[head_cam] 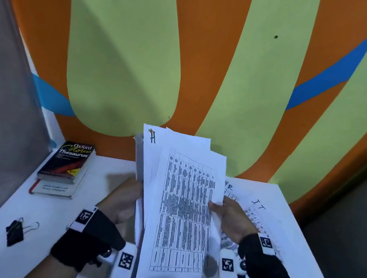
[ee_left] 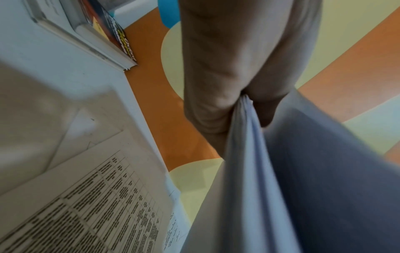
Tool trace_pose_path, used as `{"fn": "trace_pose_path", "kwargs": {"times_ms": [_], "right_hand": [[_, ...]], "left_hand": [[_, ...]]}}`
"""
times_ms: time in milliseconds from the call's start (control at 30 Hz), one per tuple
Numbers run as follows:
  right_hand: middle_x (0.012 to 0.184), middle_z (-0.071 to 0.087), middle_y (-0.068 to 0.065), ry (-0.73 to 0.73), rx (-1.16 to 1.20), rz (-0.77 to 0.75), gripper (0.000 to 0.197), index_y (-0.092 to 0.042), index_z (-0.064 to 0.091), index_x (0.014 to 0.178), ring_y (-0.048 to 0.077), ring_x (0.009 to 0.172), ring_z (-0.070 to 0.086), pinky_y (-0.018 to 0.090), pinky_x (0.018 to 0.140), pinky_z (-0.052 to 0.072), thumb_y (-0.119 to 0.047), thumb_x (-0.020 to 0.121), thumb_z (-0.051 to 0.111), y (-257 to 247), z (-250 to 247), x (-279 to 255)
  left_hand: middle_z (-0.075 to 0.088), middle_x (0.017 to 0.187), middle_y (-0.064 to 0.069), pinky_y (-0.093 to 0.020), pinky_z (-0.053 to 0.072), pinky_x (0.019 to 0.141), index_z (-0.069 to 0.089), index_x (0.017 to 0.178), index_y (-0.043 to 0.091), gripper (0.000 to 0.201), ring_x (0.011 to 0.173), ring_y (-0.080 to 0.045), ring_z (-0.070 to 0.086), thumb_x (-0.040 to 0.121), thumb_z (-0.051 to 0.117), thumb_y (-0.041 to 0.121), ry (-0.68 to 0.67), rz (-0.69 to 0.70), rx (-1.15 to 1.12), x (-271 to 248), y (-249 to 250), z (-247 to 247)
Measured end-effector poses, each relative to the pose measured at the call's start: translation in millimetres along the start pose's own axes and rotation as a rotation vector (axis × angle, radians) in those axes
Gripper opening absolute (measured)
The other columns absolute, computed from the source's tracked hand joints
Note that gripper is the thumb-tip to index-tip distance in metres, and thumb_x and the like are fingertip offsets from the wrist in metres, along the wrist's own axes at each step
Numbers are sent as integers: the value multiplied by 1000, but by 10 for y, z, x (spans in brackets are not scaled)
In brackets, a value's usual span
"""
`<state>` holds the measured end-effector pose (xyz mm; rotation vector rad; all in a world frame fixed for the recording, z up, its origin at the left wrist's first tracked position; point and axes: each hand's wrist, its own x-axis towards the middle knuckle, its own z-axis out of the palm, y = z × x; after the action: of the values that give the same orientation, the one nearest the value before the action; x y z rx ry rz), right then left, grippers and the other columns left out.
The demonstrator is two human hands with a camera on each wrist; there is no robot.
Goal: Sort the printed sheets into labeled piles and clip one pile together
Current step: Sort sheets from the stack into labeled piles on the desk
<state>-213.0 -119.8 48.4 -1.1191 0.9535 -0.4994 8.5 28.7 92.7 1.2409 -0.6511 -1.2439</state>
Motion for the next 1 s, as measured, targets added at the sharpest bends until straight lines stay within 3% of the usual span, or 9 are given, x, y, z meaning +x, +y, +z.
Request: {"fn": "trace_pose_path", "kwargs": {"times_ms": [200,300,433,567,667,767,833,900,1000], "right_hand": [[102,72,14,-7,-190,3,17,-1,66,105,26,93,65,40,95,49,-6,89,61,68,94,-14],[116,60,32,99,-270,7,21,8,64,105,25,92,59,36,87,45,-4,88,62,273,136,40],[117,55,37,150,-285,50,31,13,55,111,25,92,58,34,87,45,-6,87,63,521,166,92],[131,56,8,-13,-101,23,72,-10,47,130,28,121,53,37,97,45,-26,70,82,434,120,-8],[111,66,16,-203,232,-40,85,-1,55,118,29,100,64,42,89,54,-21,46,95,226,57,-64],[95,61,19,-169,206,-186,79,11,58,106,28,88,59,49,84,50,-24,46,96,-147,86,-175],[73,67,-3,-56,68,-366,36,2,63,81,11,68,59,29,68,49,-18,64,88,-400,163,-332],[42,52,-21,73,-89,-578,40,-23,45,64,-8,43,49,3,52,38,1,78,73,-617,282,-459],[63,65,-29,115,-176,-748,35,-24,50,83,-15,65,60,2,63,46,4,80,70,-676,285,-478]], "left_hand": [[71,113,6,-39,53,90,67,110,34,56,106,-14,66,86,30,68,-62,103,-183,-157,60,152],[73,102,14,-32,53,89,63,107,30,32,101,-8,67,78,72,42,106,241,224,-92,-251,207],[69,92,14,-24,51,74,65,94,23,29,98,-22,68,82,66,-4,272,301,474,31,-469,169],[76,90,9,-23,55,70,68,96,24,26,93,-19,71,80,72,5,132,320,276,-40,-204,144],[74,103,-5,-25,55,71,74,98,16,44,94,-21,71,58,87,29,-92,325,147,-155,120,159],[75,98,-8,-26,56,69,75,93,15,55,89,-20,72,45,91,39,-40,381,149,-140,410,89],[76,92,-5,-26,57,68,72,91,10,42,83,-18,71,58,89,30,72,453,175,-87,545,53],[76,80,4,-21,55,63,69,88,10,24,74,-11,69,67,80,11,177,557,187,-23,603,56],[74,73,8,-21,53,59,69,82,9,20,65,-7,66,67,80,0,248,604,216,64,521,79]]}}
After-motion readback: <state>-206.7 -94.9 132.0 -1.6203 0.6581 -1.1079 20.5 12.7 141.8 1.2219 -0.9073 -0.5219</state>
